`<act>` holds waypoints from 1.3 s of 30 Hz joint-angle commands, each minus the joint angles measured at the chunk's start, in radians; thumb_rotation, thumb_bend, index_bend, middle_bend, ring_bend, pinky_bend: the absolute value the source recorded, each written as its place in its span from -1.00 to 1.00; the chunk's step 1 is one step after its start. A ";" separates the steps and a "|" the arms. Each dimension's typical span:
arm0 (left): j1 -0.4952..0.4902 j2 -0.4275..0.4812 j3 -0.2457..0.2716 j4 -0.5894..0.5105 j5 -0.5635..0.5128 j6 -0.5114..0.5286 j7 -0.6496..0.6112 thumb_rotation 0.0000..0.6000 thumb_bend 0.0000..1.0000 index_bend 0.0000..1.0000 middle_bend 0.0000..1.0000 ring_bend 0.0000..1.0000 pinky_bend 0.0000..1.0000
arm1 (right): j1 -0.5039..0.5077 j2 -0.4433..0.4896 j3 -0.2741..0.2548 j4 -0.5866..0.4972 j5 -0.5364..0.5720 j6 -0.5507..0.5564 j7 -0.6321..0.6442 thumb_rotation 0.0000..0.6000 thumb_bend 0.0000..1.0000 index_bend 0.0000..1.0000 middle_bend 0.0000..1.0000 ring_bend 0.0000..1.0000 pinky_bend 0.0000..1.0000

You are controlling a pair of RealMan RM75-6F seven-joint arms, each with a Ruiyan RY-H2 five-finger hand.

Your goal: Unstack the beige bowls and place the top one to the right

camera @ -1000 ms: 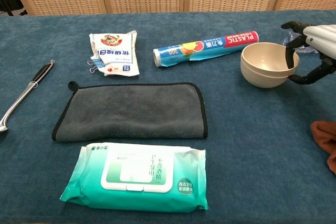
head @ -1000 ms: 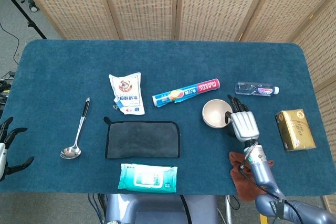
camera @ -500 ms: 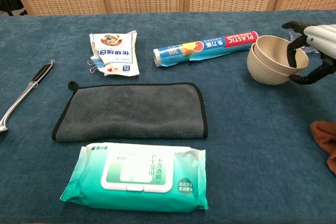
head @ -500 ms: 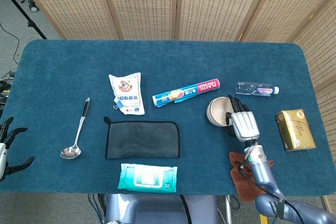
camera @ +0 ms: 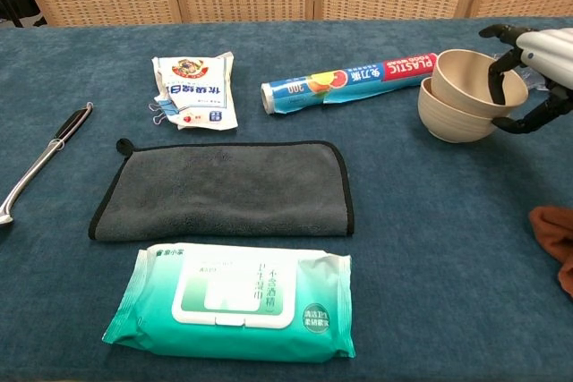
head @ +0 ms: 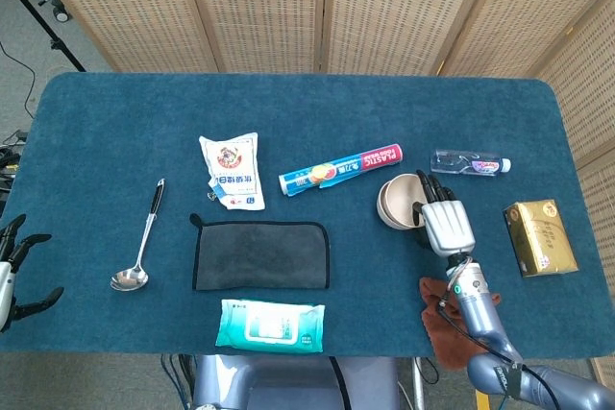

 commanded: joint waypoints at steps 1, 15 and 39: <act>0.000 0.000 0.000 0.000 0.001 0.000 0.000 1.00 -0.65 -0.47 -1.00 -1.00 -0.90 | 0.005 0.007 0.006 -0.010 0.002 0.001 -0.010 1.00 -0.27 0.23 -0.97 -1.00 -0.59; 0.000 0.001 0.000 -0.002 0.001 0.001 -0.001 1.00 -0.65 -0.47 -1.00 -1.00 -0.90 | 0.023 0.046 0.027 -0.041 0.019 0.005 -0.051 1.00 -0.28 0.23 -0.97 -1.00 -0.59; -0.001 -0.003 0.004 -0.003 0.003 -0.001 0.007 1.00 -0.65 -0.47 -1.00 -1.00 -0.90 | 0.010 0.145 0.017 -0.043 0.059 0.006 -0.083 1.00 -0.27 0.25 -0.97 -1.00 -0.59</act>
